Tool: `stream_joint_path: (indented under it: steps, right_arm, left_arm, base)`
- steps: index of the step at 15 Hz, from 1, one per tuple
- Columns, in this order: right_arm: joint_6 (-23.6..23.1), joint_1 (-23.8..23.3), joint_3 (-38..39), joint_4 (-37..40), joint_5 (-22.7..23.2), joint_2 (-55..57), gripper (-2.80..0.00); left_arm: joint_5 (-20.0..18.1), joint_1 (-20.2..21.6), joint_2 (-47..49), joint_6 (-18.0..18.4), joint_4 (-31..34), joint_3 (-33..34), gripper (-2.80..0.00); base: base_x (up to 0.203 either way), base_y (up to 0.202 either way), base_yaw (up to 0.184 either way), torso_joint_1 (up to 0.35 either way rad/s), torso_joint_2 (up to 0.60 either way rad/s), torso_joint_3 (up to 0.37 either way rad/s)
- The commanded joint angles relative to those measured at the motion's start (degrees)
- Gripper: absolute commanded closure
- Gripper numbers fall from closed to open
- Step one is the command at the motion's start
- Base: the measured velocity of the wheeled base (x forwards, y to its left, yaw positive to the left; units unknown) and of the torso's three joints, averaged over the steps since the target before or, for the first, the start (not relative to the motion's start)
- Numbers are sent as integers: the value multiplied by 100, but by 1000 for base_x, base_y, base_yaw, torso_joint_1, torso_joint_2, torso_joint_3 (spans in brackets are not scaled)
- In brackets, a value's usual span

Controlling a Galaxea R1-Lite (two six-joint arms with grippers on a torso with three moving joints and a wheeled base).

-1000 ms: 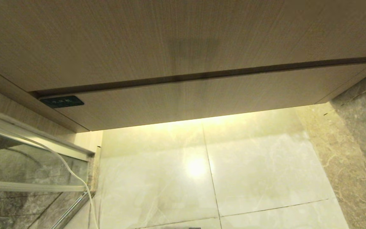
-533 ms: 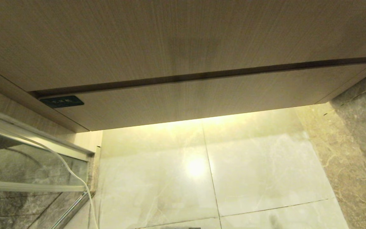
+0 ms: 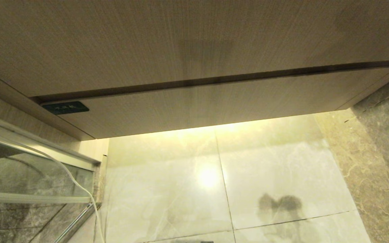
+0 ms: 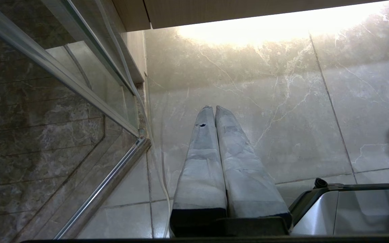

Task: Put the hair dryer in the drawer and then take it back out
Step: Pull open the drawer

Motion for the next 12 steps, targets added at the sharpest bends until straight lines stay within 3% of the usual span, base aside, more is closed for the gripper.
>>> stream_joint_path:
  steps: [1,3,4,7,10,12]
  right_arm:
    - [-809,211,69,210,351,1000,0]
    - [-1134,245,31,212,835,1449,0]
    - [-1208,248,2,204,905,1638,-280]
    - [-1348,228,-106,77,797,2010,-280]
    - [-1333,190,-353,-242,-293,2396,-280]
    - [-1446,226,-524,-955,-1365,2673,-280]
  left_arm:
    - [0,1,0,0,-4,1,0]
    - [0,1,3,0,-4,1,0]
    - [0,1,9,0,-4,1,0]
    - [0,1,9,0,-4,1,0]
    - [0,1,9,0,-4,1,0]
    - [0,1,8,0,-4,1,0]
  base:
    - [0,0,0,0,0,0]
    - [0,0,0,0,0,0]
    - [0,0,0,0,0,0]
    - [0,0,0,0,0,0]
    - [0,0,0,0,0,0]
    - [0,0,0,0,0,0]
